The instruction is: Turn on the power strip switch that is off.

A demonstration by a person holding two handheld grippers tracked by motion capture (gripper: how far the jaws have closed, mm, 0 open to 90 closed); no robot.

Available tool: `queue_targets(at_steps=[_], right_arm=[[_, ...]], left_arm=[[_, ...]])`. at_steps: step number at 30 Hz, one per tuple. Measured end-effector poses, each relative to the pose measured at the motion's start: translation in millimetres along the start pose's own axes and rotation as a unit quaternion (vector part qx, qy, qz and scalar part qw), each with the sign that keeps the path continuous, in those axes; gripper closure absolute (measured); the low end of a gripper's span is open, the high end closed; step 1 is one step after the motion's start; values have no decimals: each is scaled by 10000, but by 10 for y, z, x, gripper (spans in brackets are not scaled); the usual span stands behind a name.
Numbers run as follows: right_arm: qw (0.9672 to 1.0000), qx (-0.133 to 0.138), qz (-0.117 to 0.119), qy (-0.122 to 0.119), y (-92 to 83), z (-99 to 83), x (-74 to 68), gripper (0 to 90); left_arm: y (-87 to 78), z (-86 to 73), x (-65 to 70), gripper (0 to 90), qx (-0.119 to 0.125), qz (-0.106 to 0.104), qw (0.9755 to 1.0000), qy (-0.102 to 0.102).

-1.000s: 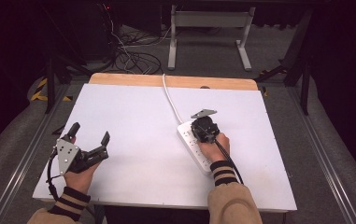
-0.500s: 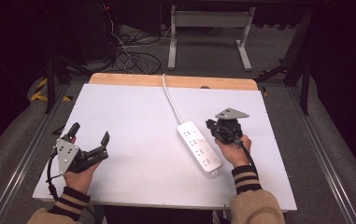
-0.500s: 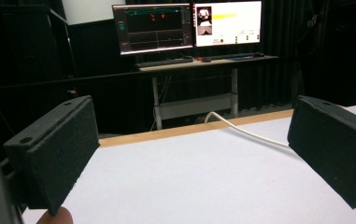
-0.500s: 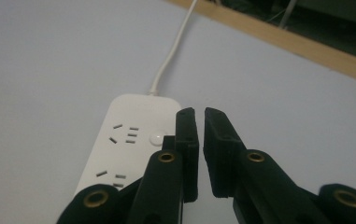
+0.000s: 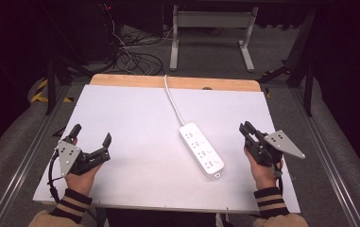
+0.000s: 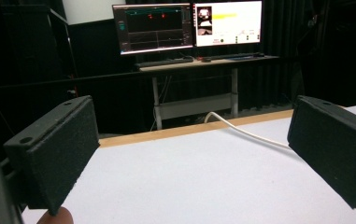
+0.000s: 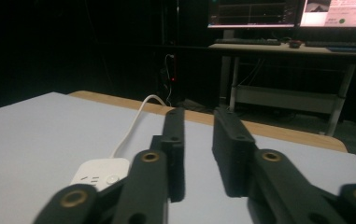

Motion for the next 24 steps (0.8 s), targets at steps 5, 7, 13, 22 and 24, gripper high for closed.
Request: queue_targets(at_steps=[5,7,13,22,24], right_arm=[[9995,196,-221,-137,17,-54,-44,365],[9990,256,-220,-306,43,-58,-68,225],[9976,356,-436,-405,82,-144,-58,2],[9958,427,-779,-243,50,-197,55,23],[9952,422,-800,-368,46,-211,59,33]], left_arm=[[10,-28,-7,17,-74,-54,10000,-21],[10,-29,-8,12,-84,-66,9999,-7],[16,-29,-4,7,-101,-96,9999,-3],[21,-36,8,7,-119,-110,9999,9],[22,-34,20,7,-123,-133,9998,30]])
Point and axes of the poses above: each handheld gripper's, and its own axes: y roughly forward along the jaws, z roughly out of its top, x roughly to its right, the point moved 1 cm from there along y, roughly forward along the jaws, and after that the axes turned 9 degrees about z, right-handed, at the moved point
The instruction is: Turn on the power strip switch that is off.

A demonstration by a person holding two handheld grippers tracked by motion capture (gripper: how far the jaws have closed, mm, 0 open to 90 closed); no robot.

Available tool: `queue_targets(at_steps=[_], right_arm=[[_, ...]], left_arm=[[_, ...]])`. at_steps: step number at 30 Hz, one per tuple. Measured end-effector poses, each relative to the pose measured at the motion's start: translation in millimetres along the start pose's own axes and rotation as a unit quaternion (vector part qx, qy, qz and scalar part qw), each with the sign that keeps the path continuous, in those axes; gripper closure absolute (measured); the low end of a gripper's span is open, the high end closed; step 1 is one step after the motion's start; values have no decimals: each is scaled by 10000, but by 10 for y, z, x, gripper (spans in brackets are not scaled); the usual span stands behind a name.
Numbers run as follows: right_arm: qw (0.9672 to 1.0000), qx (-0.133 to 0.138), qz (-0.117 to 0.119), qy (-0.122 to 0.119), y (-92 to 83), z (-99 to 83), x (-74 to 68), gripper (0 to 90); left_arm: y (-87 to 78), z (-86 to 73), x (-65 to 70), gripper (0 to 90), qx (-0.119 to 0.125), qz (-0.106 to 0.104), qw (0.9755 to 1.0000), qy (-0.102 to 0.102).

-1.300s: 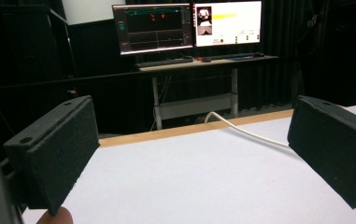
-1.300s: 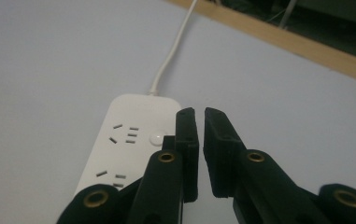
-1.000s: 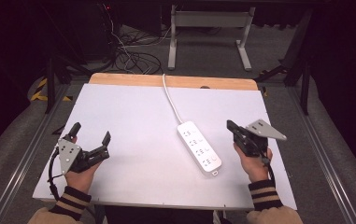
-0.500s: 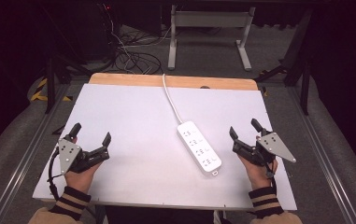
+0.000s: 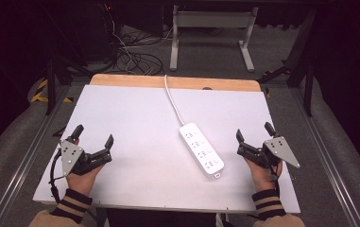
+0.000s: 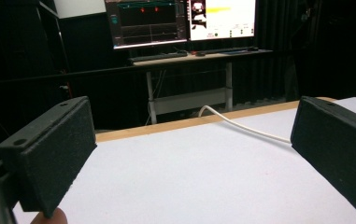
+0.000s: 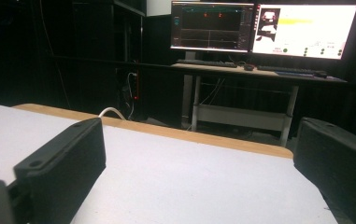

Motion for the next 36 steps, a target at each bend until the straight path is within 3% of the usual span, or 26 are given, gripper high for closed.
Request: queue_targets(at_steps=[13,21,30,36], right_arm=[[9998,-96,-54,155,-3,-31,25,36],[9998,-71,-181,61,-15,-36,51,35],[9999,66,-156,-15,-27,-23,34,36],[9997,-107,-193,-105,5,-98,35,36]], left_arm=[[6,5,4,8,16,-5,10000,1],[7,11,-3,9,37,-9,10000,1],[4,11,-2,9,29,5,10000,15],[-7,10,-14,9,29,26,10000,-19]])
Point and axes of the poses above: each handheld gripper's, and its own axes: y roughly forward along the jaws, z roughly out of its top, x roughly to its right, the point moved 1 cm from there along y, roughly forward along the jaws, and after that the axes turned 9 degrees about z, right-handed, at the moved point
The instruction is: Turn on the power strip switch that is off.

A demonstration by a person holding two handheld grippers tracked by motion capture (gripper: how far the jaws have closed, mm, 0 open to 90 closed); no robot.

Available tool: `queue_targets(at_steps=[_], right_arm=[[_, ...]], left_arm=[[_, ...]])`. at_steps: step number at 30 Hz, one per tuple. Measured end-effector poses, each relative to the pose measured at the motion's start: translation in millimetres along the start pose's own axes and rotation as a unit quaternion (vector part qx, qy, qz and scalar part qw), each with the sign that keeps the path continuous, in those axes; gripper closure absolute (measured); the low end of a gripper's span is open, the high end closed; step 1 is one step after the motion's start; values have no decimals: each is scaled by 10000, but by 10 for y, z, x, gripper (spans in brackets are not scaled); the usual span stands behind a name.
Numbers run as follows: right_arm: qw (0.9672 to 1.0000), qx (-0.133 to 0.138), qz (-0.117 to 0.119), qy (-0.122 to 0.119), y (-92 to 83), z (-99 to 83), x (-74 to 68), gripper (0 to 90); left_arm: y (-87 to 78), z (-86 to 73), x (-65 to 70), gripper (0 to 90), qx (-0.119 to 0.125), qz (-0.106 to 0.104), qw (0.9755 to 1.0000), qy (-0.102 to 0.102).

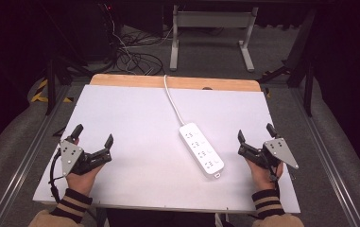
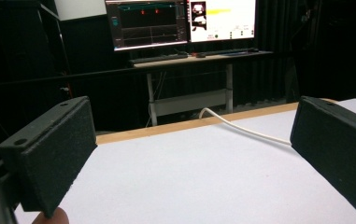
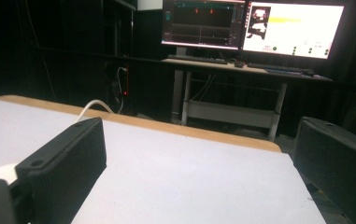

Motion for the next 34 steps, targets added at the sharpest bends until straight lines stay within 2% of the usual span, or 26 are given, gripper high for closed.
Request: queue_targets(at_steps=[7,34], right_arm=[[9999,51,-15,-90,0,3,-13,36],[10000,-27,-42,32,12,-23,26,36]], left_arm=[[-21,1,-22,9,6,23,10000,-45],[-12,-5,-16,11,-26,9,10000,-16]])
Point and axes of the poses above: each handheld gripper's, and its own axes: y roughly forward along the jaws, z roughly out of its top, x roughly to its right, the point moved 1 cm from there along y, roughly forward along the jaws, and after that the axes turned 9 degrees about z, right-handed, at the moved point
